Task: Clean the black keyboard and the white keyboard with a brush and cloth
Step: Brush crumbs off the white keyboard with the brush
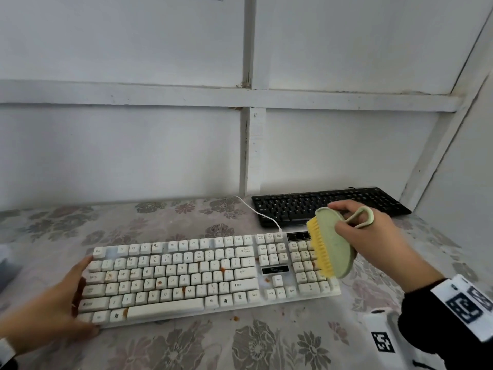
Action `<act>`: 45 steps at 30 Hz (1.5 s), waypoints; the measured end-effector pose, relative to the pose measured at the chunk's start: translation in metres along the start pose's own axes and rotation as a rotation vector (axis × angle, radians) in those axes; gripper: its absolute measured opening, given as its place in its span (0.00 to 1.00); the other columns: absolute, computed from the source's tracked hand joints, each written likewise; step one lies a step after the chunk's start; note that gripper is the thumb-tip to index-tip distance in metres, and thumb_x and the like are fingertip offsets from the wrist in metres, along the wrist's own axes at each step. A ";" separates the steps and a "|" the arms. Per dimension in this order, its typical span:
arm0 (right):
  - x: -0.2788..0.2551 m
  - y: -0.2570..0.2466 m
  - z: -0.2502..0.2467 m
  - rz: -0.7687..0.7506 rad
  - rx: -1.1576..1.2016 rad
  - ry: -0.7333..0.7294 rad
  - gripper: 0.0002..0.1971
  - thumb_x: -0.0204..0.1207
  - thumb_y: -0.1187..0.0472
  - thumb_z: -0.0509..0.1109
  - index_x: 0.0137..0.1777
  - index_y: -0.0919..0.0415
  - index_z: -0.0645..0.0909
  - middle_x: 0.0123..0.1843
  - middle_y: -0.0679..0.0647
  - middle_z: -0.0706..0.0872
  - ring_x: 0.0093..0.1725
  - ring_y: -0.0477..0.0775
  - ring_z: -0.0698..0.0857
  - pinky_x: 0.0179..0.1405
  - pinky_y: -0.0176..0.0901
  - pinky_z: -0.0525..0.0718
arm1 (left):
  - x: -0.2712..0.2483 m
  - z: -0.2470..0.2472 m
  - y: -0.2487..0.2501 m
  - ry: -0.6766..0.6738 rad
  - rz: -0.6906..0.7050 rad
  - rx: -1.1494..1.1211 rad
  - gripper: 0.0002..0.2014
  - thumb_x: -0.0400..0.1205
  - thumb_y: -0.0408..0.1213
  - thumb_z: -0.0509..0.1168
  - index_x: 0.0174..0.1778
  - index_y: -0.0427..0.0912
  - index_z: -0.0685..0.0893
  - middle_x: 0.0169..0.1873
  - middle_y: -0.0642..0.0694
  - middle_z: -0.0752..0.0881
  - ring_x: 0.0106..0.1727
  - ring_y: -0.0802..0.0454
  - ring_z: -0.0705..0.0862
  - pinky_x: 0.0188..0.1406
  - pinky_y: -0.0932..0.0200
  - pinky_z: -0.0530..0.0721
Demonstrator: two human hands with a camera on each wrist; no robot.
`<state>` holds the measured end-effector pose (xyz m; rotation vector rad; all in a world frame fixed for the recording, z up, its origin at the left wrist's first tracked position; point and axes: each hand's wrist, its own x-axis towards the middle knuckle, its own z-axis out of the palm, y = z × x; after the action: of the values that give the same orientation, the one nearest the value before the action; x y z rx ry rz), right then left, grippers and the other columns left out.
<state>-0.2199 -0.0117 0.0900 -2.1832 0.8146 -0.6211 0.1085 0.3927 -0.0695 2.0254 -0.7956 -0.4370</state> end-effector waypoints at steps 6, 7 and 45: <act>-0.032 0.025 0.001 0.054 0.003 -0.061 0.15 0.76 0.68 0.67 0.54 0.45 0.83 0.33 0.52 0.85 0.23 0.44 0.74 0.20 0.37 0.71 | 0.011 -0.011 -0.013 -0.115 0.009 0.038 0.69 0.42 0.33 0.88 0.78 0.57 0.58 0.63 0.42 0.83 0.62 0.39 0.83 0.59 0.35 0.79; -0.036 0.027 0.000 0.062 -0.007 -0.072 0.16 0.76 0.68 0.67 0.52 0.43 0.83 0.33 0.54 0.85 0.23 0.45 0.72 0.21 0.37 0.70 | 0.012 -0.011 -0.016 -0.125 0.006 0.045 0.68 0.42 0.34 0.88 0.78 0.58 0.59 0.63 0.44 0.84 0.62 0.40 0.84 0.59 0.36 0.80; -0.029 0.015 0.015 0.030 0.021 -0.121 0.14 0.77 0.68 0.65 0.55 0.48 0.81 0.35 0.52 0.85 0.21 0.41 0.74 0.18 0.32 0.72 | 0.024 -0.010 -0.044 -0.069 -0.024 -0.030 0.67 0.40 0.32 0.88 0.75 0.62 0.61 0.61 0.40 0.84 0.58 0.38 0.85 0.57 0.34 0.79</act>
<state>-0.2358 0.0076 0.0639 -2.1626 0.7720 -0.4759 0.1479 0.3997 -0.1013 2.0024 -0.8030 -0.5324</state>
